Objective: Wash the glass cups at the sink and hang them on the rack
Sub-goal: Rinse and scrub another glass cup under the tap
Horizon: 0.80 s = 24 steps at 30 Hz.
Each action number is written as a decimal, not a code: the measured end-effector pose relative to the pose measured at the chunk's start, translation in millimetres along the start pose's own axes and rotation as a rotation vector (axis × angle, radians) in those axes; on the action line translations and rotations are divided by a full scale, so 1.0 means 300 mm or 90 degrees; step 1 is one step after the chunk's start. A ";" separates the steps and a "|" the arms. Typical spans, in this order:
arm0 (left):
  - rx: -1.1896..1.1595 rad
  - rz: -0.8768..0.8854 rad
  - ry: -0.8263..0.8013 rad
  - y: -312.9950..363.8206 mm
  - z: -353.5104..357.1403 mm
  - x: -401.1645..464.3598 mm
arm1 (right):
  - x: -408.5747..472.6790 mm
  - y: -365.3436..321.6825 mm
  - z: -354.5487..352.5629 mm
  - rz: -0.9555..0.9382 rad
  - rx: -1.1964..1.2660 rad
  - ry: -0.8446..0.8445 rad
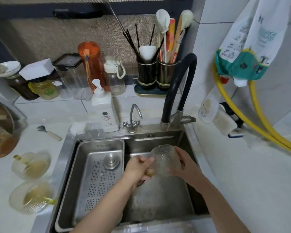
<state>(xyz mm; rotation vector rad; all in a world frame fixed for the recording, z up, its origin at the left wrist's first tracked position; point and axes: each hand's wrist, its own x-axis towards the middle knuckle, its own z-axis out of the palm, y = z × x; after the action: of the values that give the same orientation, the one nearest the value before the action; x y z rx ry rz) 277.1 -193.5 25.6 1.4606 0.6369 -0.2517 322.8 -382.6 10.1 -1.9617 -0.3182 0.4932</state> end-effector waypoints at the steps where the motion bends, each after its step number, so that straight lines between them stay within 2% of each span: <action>1: -0.009 0.006 0.001 0.005 0.004 0.000 | 0.005 -0.005 -0.017 -0.006 0.012 -0.014; 5: -0.052 0.040 0.027 0.028 0.023 -0.001 | 0.059 -0.052 -0.098 -0.013 0.103 -0.073; 6: -0.062 0.053 0.050 0.031 0.029 0.001 | 0.090 -0.053 -0.118 0.003 0.158 -0.041; 7: -0.074 0.066 0.072 0.034 0.034 0.003 | 0.129 -0.051 -0.140 0.034 0.154 0.036; 9: -0.097 0.088 0.095 0.044 0.044 0.006 | 0.225 -0.024 -0.193 0.099 0.094 0.202; 11: -0.098 0.105 0.111 0.054 0.052 0.011 | 0.311 -0.009 -0.237 0.145 0.049 0.283; 17: -0.020 0.174 0.148 0.055 0.054 0.026 | 0.510 0.071 -0.298 0.171 -0.066 0.291; 20: -0.017 0.200 0.141 0.055 0.056 0.026 | 0.541 0.091 -0.313 0.138 -0.164 0.307; 24: -0.018 0.213 0.128 0.054 0.054 0.030 | 0.553 0.128 -0.322 0.099 -0.186 0.370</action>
<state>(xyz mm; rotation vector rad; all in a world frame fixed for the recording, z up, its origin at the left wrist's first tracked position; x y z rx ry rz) 296.9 -205.3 33.9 1.5504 0.5425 0.1651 514.9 -404.3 -21.4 -2.3224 0.1426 -0.0468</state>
